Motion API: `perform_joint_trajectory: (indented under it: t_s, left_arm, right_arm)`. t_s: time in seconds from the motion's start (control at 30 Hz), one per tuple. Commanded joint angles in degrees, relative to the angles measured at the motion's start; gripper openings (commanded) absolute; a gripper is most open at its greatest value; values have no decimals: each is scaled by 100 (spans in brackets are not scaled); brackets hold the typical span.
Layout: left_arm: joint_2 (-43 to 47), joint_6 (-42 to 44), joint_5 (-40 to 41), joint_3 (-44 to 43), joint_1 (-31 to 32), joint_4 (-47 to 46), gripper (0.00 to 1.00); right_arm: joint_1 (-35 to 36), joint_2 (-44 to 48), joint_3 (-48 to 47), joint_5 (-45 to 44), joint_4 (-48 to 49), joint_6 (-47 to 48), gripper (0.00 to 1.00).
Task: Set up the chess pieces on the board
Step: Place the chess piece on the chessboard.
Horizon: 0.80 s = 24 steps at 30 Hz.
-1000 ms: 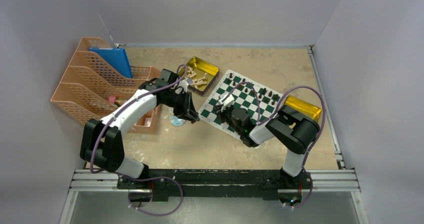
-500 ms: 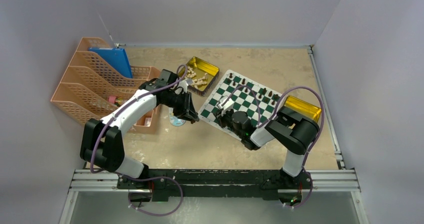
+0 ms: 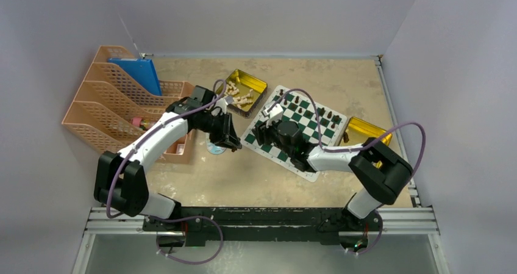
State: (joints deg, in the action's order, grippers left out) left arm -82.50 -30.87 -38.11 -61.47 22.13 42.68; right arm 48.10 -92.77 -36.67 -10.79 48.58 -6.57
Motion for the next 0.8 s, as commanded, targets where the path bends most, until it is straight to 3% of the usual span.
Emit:
perform_joint_trajectory:
  t_s: [0.0,0.17,0.27,0.5,0.77]
  left_arm:
    - [398,-92,91,-22,-113,-148,5]
    - [698,-279,-187,264,-200,-138,5]
    - [992,-496,-384,443,-200,-130,6]
    - [1588,-859,-459,868,-200,-273,7]
    - [1540,-703,-483,675,-200,-45,7]
  right_arm:
    - [39,406,-675,-26,-1455,-765,57]
    - [29,220,-1925,-238,-4018,-1919,54]
    - [40,186,-2286,-325,-4665,-2047,52]
    - [24,88,-2672,-401,-5738,-2138,54]
    - [20,-256,-2883,-630,-5964,-1822,49]
